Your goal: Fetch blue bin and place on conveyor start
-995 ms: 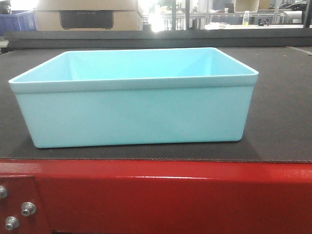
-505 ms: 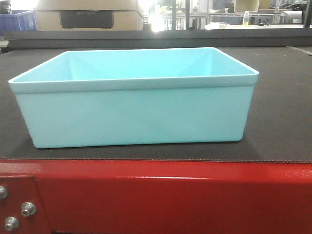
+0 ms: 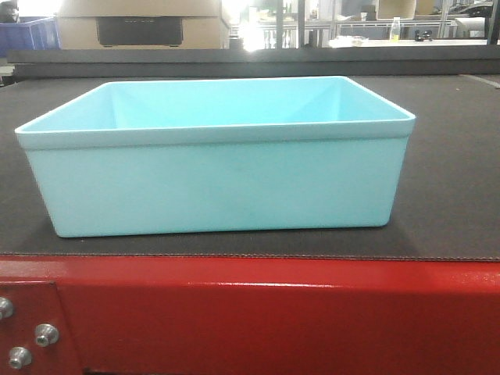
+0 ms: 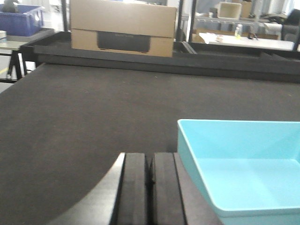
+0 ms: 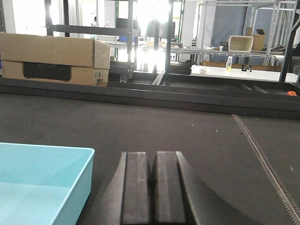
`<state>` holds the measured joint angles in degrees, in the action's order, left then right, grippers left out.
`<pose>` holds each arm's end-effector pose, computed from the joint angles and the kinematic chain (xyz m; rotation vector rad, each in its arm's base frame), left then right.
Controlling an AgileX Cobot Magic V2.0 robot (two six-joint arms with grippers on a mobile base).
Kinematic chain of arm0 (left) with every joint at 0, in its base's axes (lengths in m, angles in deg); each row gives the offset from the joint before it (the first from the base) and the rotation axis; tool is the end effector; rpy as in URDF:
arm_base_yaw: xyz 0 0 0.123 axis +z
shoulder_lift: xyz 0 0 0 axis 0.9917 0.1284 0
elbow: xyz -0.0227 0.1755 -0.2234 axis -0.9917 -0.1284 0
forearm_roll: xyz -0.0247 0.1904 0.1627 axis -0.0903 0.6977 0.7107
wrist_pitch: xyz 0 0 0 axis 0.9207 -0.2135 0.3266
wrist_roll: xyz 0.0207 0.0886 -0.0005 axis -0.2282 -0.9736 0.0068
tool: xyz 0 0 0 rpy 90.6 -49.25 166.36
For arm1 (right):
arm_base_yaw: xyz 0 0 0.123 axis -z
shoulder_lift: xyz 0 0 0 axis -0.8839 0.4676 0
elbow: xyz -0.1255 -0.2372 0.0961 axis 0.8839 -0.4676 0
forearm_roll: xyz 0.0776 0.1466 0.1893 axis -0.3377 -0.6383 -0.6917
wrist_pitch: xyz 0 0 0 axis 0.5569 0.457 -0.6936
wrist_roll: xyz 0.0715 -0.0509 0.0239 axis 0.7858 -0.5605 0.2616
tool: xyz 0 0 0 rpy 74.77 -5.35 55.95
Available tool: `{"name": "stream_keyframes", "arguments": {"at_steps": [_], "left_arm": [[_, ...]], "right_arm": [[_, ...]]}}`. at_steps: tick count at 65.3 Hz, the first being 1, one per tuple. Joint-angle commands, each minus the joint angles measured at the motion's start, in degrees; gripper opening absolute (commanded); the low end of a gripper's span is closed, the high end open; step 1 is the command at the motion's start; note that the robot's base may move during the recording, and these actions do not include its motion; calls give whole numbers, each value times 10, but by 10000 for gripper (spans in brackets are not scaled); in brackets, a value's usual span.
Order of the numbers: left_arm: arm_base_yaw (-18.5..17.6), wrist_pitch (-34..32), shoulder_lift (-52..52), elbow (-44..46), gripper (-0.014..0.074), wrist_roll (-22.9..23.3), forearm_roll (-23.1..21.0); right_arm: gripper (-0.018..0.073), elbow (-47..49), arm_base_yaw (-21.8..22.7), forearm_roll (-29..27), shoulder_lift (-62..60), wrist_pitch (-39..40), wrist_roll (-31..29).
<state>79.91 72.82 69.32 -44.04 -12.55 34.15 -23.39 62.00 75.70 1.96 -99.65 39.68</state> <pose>0.0450 0.0020 0.3178 -0.0417 1.6082 -0.0434 0.0568 -0.0006 0.3340 -0.0034 1.5062 -0.0137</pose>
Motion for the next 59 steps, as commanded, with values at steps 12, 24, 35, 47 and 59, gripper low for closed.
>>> {"name": "stream_keyframes", "arguments": {"at_steps": [12, 24, 35, 47, 59], "left_arm": [[51, -112, -99, -163, -111, 0, -9], [57, -263, -99, -263, -111, 0, -9], [57, -259, -99, -263, -111, 0, -9], [57, -261, -99, -263, -111, 0, -9], [57, -261, -99, -263, -111, 0, -9]], "right_arm": [[-162, -1, 0, 6, -2, 15, -3], [-162, -1, 0, 6, -2, 15, -3], [-162, -1, 0, 6, -2, 16, -3], [-162, -1, 0, 6, -2, 16, -3], [-162, -1, 0, 6, -2, 16, -3]]}}
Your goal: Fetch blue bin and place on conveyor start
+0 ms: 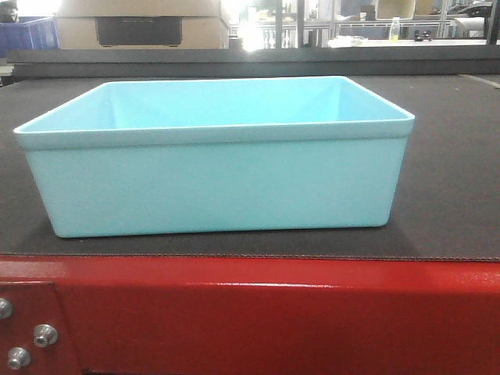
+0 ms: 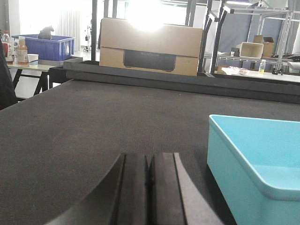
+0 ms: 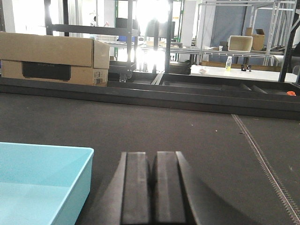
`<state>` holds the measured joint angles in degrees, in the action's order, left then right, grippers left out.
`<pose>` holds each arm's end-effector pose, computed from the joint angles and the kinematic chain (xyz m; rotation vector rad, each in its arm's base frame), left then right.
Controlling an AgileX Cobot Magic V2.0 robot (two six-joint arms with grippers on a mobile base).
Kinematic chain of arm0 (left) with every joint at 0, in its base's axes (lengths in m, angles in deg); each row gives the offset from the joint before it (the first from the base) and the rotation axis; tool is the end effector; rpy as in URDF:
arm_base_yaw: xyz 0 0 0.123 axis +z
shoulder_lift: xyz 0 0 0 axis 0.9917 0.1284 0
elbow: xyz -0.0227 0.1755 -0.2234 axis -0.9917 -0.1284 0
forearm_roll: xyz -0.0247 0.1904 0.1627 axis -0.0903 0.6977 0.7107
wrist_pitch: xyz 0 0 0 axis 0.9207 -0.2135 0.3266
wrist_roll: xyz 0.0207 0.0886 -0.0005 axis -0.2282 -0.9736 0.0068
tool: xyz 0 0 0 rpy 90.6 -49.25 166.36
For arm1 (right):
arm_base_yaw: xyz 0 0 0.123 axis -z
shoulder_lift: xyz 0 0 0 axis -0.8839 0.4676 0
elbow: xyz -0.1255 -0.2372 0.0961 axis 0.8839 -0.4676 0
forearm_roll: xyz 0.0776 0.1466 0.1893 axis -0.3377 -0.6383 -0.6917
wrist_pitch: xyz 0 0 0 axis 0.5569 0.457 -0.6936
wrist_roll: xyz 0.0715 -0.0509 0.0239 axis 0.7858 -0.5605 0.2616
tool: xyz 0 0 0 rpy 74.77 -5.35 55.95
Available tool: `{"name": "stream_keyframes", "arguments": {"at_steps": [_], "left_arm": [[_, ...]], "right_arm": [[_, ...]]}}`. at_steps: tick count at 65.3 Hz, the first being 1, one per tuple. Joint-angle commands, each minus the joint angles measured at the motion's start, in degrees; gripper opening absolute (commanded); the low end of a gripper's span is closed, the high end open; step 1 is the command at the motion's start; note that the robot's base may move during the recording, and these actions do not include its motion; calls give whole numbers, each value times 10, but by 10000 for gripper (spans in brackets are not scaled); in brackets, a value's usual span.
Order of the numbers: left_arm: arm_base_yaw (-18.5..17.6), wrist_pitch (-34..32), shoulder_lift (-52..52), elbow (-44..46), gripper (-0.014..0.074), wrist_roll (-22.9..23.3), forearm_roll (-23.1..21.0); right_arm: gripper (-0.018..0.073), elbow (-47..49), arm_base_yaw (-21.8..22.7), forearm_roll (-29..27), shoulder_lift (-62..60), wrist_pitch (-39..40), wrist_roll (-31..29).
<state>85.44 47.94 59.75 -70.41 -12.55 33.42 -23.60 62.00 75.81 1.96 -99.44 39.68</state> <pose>0.0565 0.0026 0.2141 -0.0777 1.4680 -0.0096 0.0572 -0.0007 0.3332 -0.0045 1.5062 -0.0155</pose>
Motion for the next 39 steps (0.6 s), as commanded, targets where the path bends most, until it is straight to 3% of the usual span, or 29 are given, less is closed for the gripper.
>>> {"name": "stream_keyframes", "arguments": {"at_steps": [1, 39], "left_arm": [[1, -12, -3, 1, -111, 0, -2], [1, -12, -3, 1, -111, 0, -2]], "right_arm": [[-162, 1, 0, 5, -2, 14, -3], [-162, 1, 0, 5, -2, 15, -3]]}}
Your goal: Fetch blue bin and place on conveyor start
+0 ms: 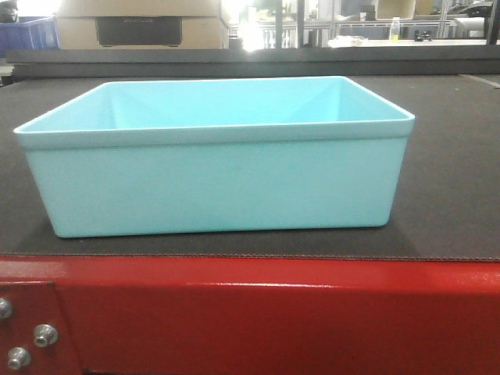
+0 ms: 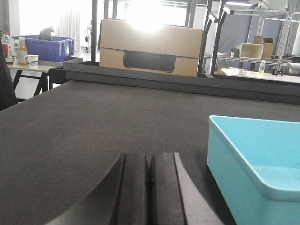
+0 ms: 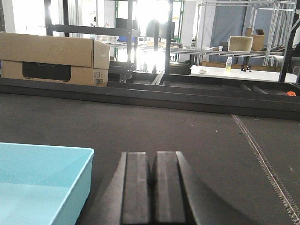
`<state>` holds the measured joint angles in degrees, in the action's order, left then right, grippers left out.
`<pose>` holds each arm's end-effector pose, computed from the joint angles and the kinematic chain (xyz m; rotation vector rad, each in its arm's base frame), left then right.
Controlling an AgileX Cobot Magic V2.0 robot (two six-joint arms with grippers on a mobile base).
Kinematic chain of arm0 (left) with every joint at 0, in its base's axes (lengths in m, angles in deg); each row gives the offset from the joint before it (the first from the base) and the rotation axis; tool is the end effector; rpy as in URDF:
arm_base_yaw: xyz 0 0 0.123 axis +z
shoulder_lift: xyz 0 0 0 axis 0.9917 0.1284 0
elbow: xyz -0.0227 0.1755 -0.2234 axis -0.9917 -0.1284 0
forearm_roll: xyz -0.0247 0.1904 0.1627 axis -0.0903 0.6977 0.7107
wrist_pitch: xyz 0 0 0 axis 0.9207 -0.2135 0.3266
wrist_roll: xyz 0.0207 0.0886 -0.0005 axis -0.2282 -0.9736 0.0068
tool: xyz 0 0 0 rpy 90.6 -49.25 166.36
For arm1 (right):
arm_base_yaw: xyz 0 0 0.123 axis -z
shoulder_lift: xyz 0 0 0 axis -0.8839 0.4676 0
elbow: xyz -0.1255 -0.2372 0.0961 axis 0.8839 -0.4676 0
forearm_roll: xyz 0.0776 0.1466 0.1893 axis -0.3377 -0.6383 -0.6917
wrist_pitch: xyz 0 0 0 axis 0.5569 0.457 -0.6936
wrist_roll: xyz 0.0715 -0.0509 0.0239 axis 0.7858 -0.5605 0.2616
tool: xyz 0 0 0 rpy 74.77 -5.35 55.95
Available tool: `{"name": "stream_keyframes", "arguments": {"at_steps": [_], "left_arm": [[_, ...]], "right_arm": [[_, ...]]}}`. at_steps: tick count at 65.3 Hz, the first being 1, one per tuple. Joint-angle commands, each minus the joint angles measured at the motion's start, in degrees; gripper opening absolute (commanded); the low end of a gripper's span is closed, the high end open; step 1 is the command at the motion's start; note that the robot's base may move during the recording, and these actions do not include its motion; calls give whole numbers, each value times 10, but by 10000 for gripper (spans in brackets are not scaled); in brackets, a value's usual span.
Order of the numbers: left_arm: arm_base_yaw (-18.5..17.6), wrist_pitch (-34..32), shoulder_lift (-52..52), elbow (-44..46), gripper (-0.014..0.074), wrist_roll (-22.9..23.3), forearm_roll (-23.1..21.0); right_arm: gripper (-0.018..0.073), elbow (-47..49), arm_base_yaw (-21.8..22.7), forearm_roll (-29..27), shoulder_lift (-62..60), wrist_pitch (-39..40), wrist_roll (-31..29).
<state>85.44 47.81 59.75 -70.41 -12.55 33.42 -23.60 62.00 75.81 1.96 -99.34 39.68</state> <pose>0.0565 0.0025 0.2143 -0.0774 1.4658 -0.0098 0.0572 -0.0007 0.3333 -0.0046 1.5045 -0.0155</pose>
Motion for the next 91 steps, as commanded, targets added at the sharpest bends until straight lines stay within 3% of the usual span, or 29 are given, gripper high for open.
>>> {"name": "stream_keyframes", "arguments": {"at_steps": [1, 25, 36, 44, 52, 64, 71, 91], "left_arm": [[1, -11, -3, 1, -111, 0, -2], [1, -11, -3, 1, -111, 0, -2], [1, -11, -3, 1, -111, 0, -2], [1, -11, -3, 1, -111, 0, -2], [1, -11, -3, 1, -111, 0, -2], [1, -11, -3, 1, -111, 0, -2], [1, -11, -3, 1, -111, 0, -2], [1, -11, -3, 1, -111, 0, -2]], "right_arm": [[-162, 1, 0, 5, -2, 14, -3], [-162, -2, 0, -1, -2, 27, -3], [-162, -63, 5, -11, -2, 43, -3], [-162, -120, 39, -42, -10, 52, -12], [-162, -193, 78, -89, -42, 126, -39], [-162, -271, 94, -88, -97, 237, -39], [-162, -271, 94, -68, -139, 169, -40], [-162, -271, 94, -49, -139, 158, -40]]}}
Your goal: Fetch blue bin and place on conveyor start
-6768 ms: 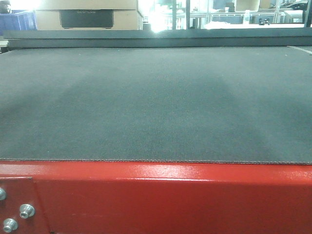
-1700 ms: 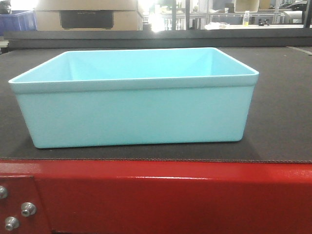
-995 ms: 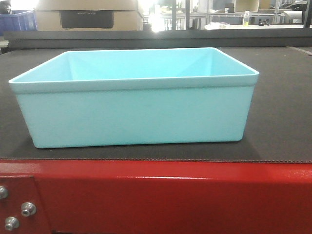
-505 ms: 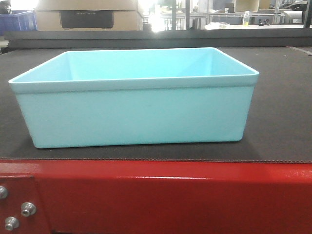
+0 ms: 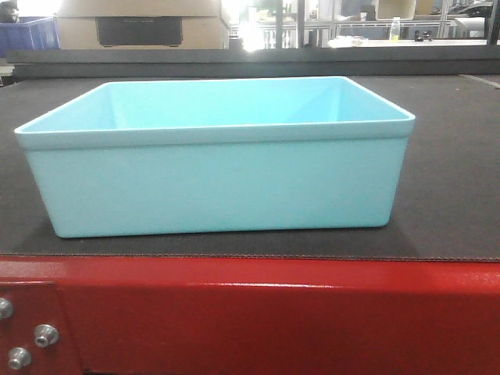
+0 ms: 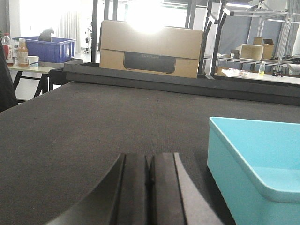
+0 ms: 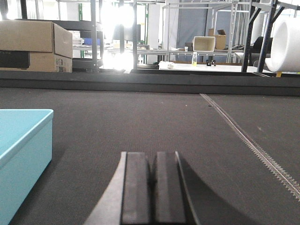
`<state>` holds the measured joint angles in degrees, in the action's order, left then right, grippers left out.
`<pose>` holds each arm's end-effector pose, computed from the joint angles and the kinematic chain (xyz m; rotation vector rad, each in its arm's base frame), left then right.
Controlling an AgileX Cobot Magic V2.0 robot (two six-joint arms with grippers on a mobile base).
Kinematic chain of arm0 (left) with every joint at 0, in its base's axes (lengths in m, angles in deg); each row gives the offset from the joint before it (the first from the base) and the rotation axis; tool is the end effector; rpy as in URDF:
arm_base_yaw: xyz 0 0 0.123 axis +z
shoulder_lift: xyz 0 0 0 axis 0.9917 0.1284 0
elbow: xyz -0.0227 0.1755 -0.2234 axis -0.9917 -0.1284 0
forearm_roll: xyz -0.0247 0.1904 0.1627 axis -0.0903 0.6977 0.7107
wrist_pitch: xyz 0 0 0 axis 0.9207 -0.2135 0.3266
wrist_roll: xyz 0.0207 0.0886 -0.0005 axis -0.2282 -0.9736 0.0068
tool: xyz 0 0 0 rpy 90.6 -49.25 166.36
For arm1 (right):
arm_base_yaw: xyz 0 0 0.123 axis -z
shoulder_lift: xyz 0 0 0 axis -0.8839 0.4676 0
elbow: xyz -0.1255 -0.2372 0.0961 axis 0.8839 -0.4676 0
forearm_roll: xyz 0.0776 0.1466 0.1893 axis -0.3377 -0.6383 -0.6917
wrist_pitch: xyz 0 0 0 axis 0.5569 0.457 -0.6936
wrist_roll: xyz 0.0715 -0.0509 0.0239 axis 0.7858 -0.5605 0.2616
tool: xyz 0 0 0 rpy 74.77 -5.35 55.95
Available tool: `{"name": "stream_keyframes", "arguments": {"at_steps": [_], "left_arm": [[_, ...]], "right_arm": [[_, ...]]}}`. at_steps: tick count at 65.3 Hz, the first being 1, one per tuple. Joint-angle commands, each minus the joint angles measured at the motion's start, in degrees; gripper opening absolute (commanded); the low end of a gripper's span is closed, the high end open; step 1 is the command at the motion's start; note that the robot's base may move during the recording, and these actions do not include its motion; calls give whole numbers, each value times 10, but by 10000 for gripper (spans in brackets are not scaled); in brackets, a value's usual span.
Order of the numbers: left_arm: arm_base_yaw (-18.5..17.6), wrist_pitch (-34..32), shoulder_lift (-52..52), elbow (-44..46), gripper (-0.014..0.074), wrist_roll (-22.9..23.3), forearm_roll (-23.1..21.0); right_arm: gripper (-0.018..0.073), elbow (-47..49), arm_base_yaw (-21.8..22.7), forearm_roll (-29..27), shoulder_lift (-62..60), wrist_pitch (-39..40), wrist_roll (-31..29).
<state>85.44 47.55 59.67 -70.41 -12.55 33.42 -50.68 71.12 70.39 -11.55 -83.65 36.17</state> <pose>0.0563 0.0025 0.2148 -0.0767 1.4599 -0.0101 0.0558 -0.0090 0.2148 0.1302 1.4629 -0.1134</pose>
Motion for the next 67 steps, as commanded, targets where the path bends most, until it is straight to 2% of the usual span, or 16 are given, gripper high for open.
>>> {"name": "stream_keyframes", "arguments": {"at_steps": [1, 67], "left_arm": [[1, -8, -3, 1, -111, 0, -2], [1, -8, -3, 1, -111, 0, -2]], "right_arm": [[-162, 0, 3, 6, -4, 2, -5], [-162, 0, 3, 6, -4, 4, -5]]}}
